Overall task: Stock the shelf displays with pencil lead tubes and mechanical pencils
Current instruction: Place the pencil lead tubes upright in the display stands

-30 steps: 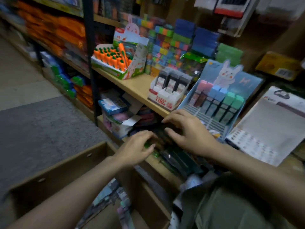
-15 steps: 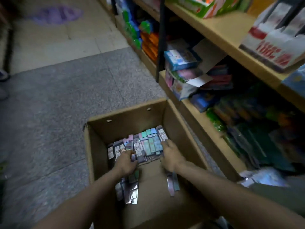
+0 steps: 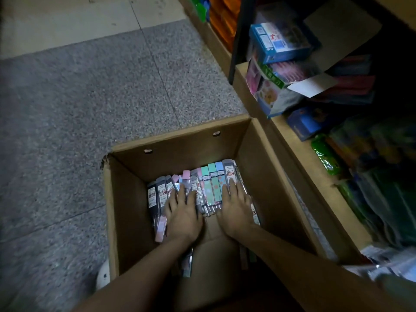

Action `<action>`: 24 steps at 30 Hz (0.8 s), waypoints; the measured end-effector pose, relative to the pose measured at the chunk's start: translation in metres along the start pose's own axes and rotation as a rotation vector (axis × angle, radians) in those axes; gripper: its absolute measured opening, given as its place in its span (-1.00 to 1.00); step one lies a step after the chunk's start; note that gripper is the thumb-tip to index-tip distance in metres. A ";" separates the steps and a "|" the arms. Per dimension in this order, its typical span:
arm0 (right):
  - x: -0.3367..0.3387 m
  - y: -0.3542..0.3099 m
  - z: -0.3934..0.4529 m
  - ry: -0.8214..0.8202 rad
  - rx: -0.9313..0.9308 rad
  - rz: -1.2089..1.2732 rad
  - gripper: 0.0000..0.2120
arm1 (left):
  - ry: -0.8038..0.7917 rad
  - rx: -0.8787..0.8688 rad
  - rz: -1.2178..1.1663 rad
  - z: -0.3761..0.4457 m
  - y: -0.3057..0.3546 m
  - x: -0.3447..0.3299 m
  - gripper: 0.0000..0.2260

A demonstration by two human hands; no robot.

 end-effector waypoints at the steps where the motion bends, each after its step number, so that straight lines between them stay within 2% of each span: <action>1: 0.000 -0.001 -0.002 0.020 0.011 -0.003 -0.31 | 0.019 -0.016 0.010 -0.001 0.003 0.000 -0.46; 5: 0.014 0.002 -0.002 0.084 0.011 0.138 -0.42 | 0.167 -0.106 -0.099 -0.001 0.015 0.011 -0.53; 8: 0.027 0.008 0.013 0.100 -0.042 0.250 -0.48 | 0.254 -0.087 -0.219 0.010 0.012 0.021 -0.59; 14: 0.031 0.008 0.039 0.106 -0.091 0.195 -0.42 | 0.192 -0.002 -0.214 0.031 -0.010 0.020 -0.57; 18: 0.029 0.002 0.040 0.093 -0.151 0.226 -0.44 | 0.248 -0.007 -0.287 0.033 -0.010 0.023 -0.58; 21: 0.029 0.001 0.036 0.067 -0.155 0.310 -0.46 | 0.322 -0.051 -0.452 0.037 -0.001 0.032 -0.56; 24: 0.027 0.008 0.030 0.007 -0.191 0.510 -0.54 | 0.362 0.006 -0.587 0.039 0.002 0.039 -0.58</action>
Point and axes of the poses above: each hand's wrist, its own z-axis towards the middle knuckle, its own x-axis out of the back of the hand, y = z × x, the point moved 7 cm from there along z, towards the middle knuckle, and after that the axes turned 12 degrees about -x, right-handed, at the moved point
